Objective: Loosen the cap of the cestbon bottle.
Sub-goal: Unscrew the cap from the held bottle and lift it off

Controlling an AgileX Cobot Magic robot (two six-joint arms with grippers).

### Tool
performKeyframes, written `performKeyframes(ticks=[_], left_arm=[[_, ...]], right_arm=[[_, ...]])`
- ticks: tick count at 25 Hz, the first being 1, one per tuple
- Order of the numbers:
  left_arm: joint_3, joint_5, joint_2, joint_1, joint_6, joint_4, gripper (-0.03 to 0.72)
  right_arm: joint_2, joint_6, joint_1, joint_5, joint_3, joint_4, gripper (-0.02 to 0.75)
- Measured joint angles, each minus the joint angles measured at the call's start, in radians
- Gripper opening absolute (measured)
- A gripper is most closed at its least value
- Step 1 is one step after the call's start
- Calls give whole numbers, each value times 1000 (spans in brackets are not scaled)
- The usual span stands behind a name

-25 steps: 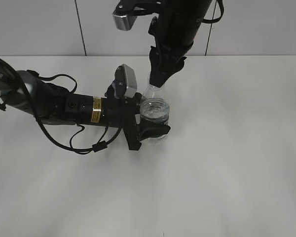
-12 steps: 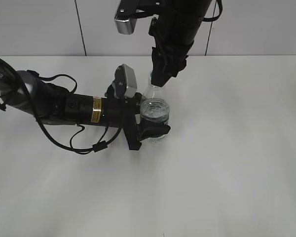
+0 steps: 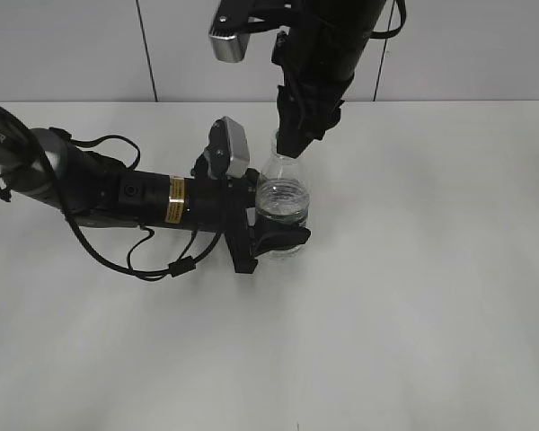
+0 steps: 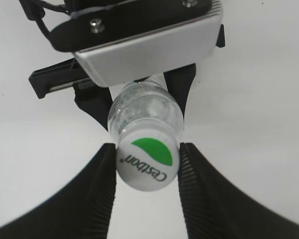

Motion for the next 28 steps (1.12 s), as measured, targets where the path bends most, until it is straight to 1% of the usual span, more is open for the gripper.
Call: performKeyframes(ticks=[10, 17, 21, 28], left_arm=[[0, -17, 0, 0, -5, 0, 412], [0, -24, 0, 0, -5, 0, 412], [0, -24, 0, 0, -5, 0, 412], [0, -24, 0, 0, -7, 0, 412]], right_arm=[[0, 11, 0, 0, 0, -8, 373], [0, 23, 0, 0, 0, 22, 508], [-4, 59, 0, 0, 0, 22, 525], [-8, 297, 0, 0, -26, 11, 525]])
